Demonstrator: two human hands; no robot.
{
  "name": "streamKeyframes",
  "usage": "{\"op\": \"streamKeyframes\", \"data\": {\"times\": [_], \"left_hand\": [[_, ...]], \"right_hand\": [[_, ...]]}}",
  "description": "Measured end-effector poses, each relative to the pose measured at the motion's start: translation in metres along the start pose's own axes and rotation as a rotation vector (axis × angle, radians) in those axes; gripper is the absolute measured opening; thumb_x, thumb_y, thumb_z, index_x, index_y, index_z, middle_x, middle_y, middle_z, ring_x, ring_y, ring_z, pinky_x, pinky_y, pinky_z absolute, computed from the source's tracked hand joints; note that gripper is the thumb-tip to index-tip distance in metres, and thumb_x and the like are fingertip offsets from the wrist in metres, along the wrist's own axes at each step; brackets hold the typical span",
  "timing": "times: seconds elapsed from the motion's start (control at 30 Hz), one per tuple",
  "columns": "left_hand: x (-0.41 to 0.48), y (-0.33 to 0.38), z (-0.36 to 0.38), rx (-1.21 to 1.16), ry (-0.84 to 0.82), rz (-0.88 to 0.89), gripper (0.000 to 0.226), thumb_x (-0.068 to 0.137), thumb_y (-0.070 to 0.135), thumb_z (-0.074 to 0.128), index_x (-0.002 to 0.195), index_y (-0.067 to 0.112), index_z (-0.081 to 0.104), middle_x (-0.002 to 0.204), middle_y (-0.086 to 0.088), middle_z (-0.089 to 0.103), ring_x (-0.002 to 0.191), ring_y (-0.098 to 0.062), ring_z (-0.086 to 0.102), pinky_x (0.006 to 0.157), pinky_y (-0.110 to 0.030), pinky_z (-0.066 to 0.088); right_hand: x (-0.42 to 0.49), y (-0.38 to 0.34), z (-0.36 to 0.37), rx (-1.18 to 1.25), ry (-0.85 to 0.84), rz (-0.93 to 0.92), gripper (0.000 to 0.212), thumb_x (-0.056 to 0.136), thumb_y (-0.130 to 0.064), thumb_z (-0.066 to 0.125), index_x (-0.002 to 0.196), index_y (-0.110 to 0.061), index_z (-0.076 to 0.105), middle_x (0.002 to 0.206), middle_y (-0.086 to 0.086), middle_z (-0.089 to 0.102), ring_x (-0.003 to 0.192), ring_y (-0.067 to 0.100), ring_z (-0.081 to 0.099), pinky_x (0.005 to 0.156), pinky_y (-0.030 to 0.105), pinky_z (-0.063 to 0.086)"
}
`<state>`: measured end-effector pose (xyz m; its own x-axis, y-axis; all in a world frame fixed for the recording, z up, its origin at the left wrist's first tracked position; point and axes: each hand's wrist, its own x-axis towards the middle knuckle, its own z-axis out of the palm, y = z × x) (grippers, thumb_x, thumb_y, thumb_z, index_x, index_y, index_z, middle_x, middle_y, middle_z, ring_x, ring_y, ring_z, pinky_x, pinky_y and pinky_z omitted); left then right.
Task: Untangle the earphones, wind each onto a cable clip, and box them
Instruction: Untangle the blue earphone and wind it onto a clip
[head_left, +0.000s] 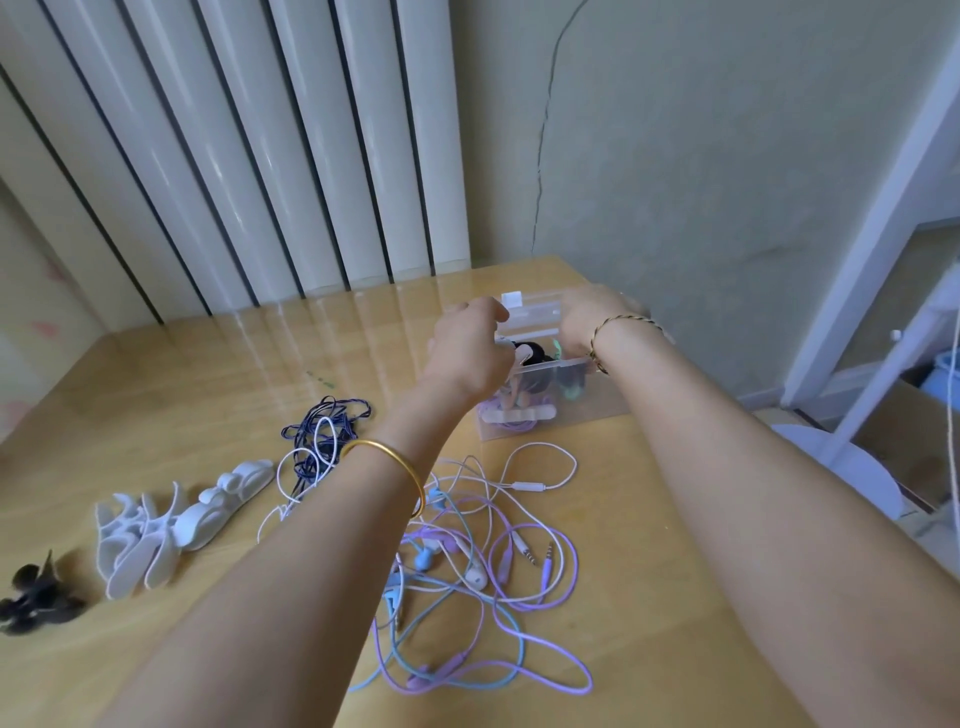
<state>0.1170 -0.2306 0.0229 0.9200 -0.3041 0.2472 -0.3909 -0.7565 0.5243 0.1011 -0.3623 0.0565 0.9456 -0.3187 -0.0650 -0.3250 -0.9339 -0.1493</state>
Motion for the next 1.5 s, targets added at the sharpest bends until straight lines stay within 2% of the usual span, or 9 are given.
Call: {"op": "streamKeyframes", "data": {"times": [0.13,0.37,0.47,0.6,0.77,0.9,1.0,1.3,1.5], "left_hand": [[-0.014,-0.001,-0.017,-0.202,0.126,0.019,0.037,0.084,-0.005,0.047,0.119,0.003,0.057,0.118,-0.012,0.06,0.108,-0.025,0.056,0.091,-0.028,0.044],[-0.073,-0.021,-0.057,-0.286,0.097,0.013,0.02,0.084,-0.004,0.052,0.09,0.014,0.058,0.079,0.009,0.055,0.069,-0.012,0.052,0.064,-0.021,0.044],[-0.103,-0.032,-0.069,-0.188,0.052,0.024,0.016,0.083,0.0,0.056,0.089,0.014,0.061,0.075,0.01,0.054,0.063,-0.009,0.05,0.053,-0.013,0.04],[-0.132,-0.045,-0.079,-0.111,-0.024,0.023,0.019,0.08,-0.002,0.058,0.087,0.015,0.061,0.072,0.01,0.051,0.062,-0.006,0.047,0.048,-0.011,0.035],[-0.151,-0.05,-0.079,-0.066,-0.048,0.046,0.021,0.08,-0.004,0.057,0.092,0.013,0.064,0.076,0.008,0.054,0.075,-0.015,0.05,0.059,-0.019,0.037],[-0.156,-0.043,-0.069,-0.076,-0.111,0.084,0.031,0.085,-0.001,0.057,0.114,0.008,0.062,0.106,-0.004,0.062,0.086,-0.015,0.054,0.071,-0.017,0.039],[-0.154,-0.039,-0.062,-0.08,-0.139,0.063,0.042,0.086,0.004,0.061,0.127,0.008,0.053,0.116,-0.008,0.06,0.096,-0.023,0.058,0.082,-0.024,0.041],[-0.147,-0.06,-0.062,0.164,0.018,-0.052,0.016,0.093,0.019,0.053,0.084,0.011,0.063,0.075,-0.004,0.055,0.081,-0.03,0.056,0.062,-0.029,0.032],[-0.144,-0.075,-0.072,0.14,0.132,-0.223,0.022,0.092,0.015,0.052,0.11,0.004,0.059,0.114,-0.018,0.054,0.097,-0.034,0.053,0.078,-0.032,0.039]], "right_hand": [[-0.004,-0.004,-0.003,-0.032,-0.078,-0.039,0.017,0.083,-0.002,0.057,0.072,-0.011,0.049,0.072,0.002,0.046,0.085,0.026,0.049,0.073,0.031,0.038],[-0.079,-0.022,-0.003,0.185,0.378,-0.215,0.019,0.087,0.0,0.045,0.094,-0.011,0.058,0.101,0.009,0.066,0.097,0.031,0.061,0.07,0.029,0.044],[-0.114,-0.026,0.014,0.421,0.152,-0.352,0.017,0.089,-0.009,0.048,0.086,-0.017,0.063,0.078,-0.001,0.07,0.081,0.019,0.064,0.072,0.027,0.051],[-0.137,-0.021,0.039,0.301,-0.023,-0.385,0.025,0.089,-0.022,0.058,0.064,-0.017,0.062,0.063,-0.003,0.065,0.068,0.014,0.06,0.07,0.027,0.048],[-0.145,-0.034,0.076,0.198,-0.07,-0.34,0.02,0.085,-0.024,0.063,0.07,-0.012,0.059,0.066,0.006,0.056,0.073,0.029,0.059,0.068,0.033,0.049],[-0.148,-0.036,0.073,0.613,0.123,-0.378,0.018,0.087,-0.011,0.06,0.07,-0.013,0.054,0.058,-0.004,0.046,0.059,0.013,0.043,0.054,0.022,0.033],[-0.154,-0.041,0.055,0.884,0.182,-0.422,0.02,0.089,-0.008,0.057,0.07,-0.015,0.054,0.063,0.001,0.057,0.058,0.01,0.048,0.061,0.027,0.04],[-0.154,-0.035,0.03,1.71,-0.069,-0.207,0.023,0.097,-0.007,0.045,0.08,-0.012,0.06,0.042,-0.007,0.034,0.038,0.008,0.027,0.043,0.017,0.028],[-0.16,-0.023,0.024,1.348,0.112,-0.197,0.022,0.091,-0.004,0.053,0.073,-0.014,0.062,0.051,-0.001,0.036,0.029,0.001,0.027,0.03,0.011,0.018]]}}
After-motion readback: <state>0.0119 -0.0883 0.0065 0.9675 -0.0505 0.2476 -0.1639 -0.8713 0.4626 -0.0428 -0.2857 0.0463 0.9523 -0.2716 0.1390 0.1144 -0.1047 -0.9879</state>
